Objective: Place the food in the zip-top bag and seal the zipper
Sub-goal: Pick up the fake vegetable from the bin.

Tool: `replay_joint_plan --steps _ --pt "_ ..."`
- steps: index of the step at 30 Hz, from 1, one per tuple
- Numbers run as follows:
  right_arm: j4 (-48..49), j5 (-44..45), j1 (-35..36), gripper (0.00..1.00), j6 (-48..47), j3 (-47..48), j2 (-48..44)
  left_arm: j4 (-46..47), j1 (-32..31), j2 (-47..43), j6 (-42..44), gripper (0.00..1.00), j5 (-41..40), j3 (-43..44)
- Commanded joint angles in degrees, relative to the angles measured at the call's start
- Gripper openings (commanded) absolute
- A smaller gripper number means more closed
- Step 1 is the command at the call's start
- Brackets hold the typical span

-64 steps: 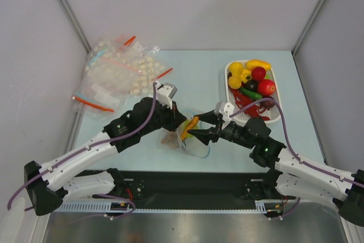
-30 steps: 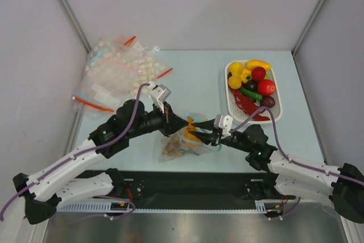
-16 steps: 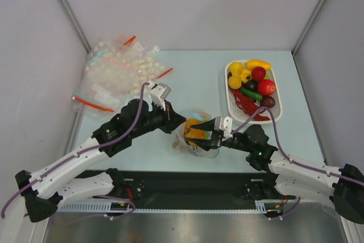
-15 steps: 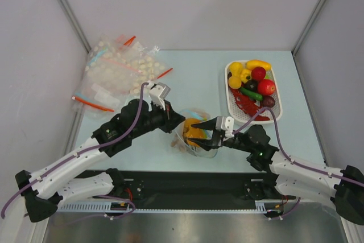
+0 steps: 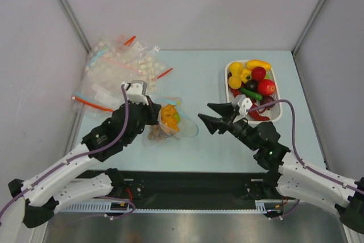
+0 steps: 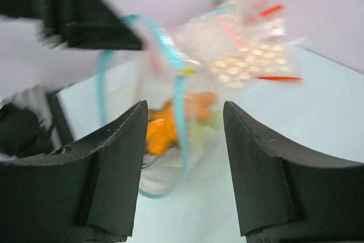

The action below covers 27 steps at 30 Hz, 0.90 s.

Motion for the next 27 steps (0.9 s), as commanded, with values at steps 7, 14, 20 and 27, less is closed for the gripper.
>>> replay_joint_plan --steps 7,14,20,27 --pt "-21.9 19.2 -19.2 0.58 15.6 9.2 2.3 7.1 0.3 1.0 0.4 0.0 -8.2 -3.0" --pt "-36.6 29.8 -32.0 0.7 27.9 13.1 7.1 10.7 0.2 7.1 0.1 0.0 -7.6 -4.2" --pt "-39.1 30.6 -36.7 0.71 36.1 12.7 9.1 12.3 0.2 7.6 0.8 0.01 -4.3 -4.9" --pt "-36.8 26.6 -43.6 0.69 46.1 8.6 8.5 12.4 0.3 6.3 1.6 0.0 0.8 -4.9"
